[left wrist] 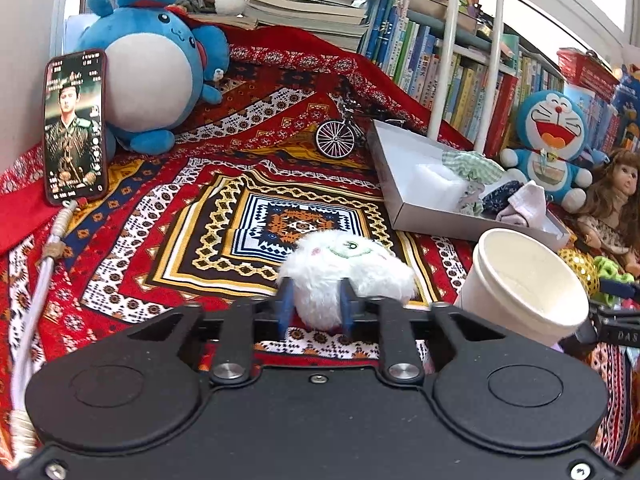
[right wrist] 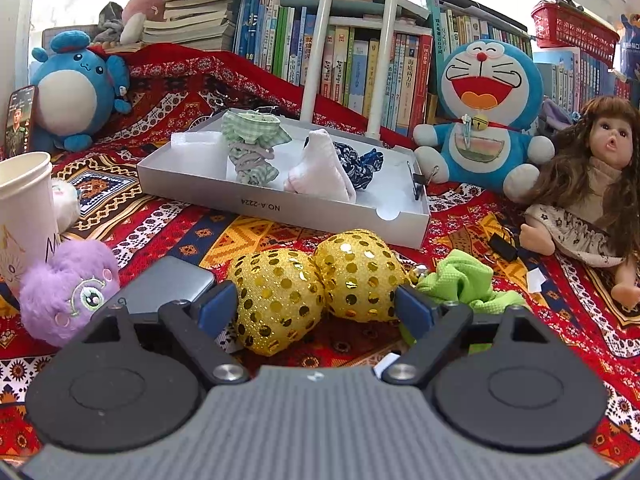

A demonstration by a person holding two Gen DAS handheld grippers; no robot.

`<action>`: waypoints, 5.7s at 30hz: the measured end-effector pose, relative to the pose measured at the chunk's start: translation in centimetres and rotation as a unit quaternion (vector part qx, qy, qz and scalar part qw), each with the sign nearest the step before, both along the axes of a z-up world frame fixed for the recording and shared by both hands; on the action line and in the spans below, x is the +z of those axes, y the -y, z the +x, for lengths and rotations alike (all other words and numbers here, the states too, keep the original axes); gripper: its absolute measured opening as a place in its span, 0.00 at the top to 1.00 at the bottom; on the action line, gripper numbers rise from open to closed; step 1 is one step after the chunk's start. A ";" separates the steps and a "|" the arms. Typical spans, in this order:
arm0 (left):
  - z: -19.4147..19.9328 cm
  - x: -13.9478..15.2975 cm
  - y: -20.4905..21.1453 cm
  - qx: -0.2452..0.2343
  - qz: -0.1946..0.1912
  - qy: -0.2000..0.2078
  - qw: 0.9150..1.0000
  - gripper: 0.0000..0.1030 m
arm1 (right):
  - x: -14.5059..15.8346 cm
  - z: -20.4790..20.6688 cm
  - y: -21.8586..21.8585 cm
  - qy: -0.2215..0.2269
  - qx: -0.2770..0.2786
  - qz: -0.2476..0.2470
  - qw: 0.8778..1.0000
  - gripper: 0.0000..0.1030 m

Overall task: Organize soft objects
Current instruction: 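Lift the white fluffy ball with the left gripper while the right gripper grasps the gold sequin balls, then carry the fluffy ball and gold sequin balls over the white tray and open both grippers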

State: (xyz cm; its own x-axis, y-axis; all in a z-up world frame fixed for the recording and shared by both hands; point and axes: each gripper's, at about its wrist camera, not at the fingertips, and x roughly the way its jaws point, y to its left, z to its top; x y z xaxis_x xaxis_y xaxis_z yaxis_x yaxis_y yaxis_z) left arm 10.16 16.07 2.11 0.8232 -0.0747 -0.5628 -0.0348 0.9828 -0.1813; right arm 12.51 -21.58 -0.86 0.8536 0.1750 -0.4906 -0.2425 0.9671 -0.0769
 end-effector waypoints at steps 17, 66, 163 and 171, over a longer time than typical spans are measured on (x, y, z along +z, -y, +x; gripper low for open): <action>5.9 -1.8 -1.7 0.069 -0.166 -0.076 0.981 0.27 | -0.1 0.2 0.2 -0.011 0.006 0.009 1.000 0.18; 6.5 -2.1 -1.1 0.063 -0.183 -0.060 0.979 0.38 | 0.5 4.7 2.2 -0.052 -0.063 0.117 0.990 0.24; 27.6 7.5 16.5 -0.103 -0.074 -0.125 0.984 0.68 | 4.7 14.4 4.7 -0.041 -0.094 0.200 0.974 0.52; 28.1 5.5 18.5 -0.111 -0.023 -0.155 0.981 0.63 | 3.3 15.7 3.9 -0.072 -0.087 0.199 0.973 0.51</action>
State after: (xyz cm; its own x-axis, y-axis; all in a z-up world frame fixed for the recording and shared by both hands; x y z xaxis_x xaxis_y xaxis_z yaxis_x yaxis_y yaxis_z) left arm 38.23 -2.42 7.57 0.5733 -0.2640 -0.7756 0.1185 0.9634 -0.2403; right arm 28.17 -25.47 2.45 0.8144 0.2353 -0.5304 -0.0536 0.9407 0.3351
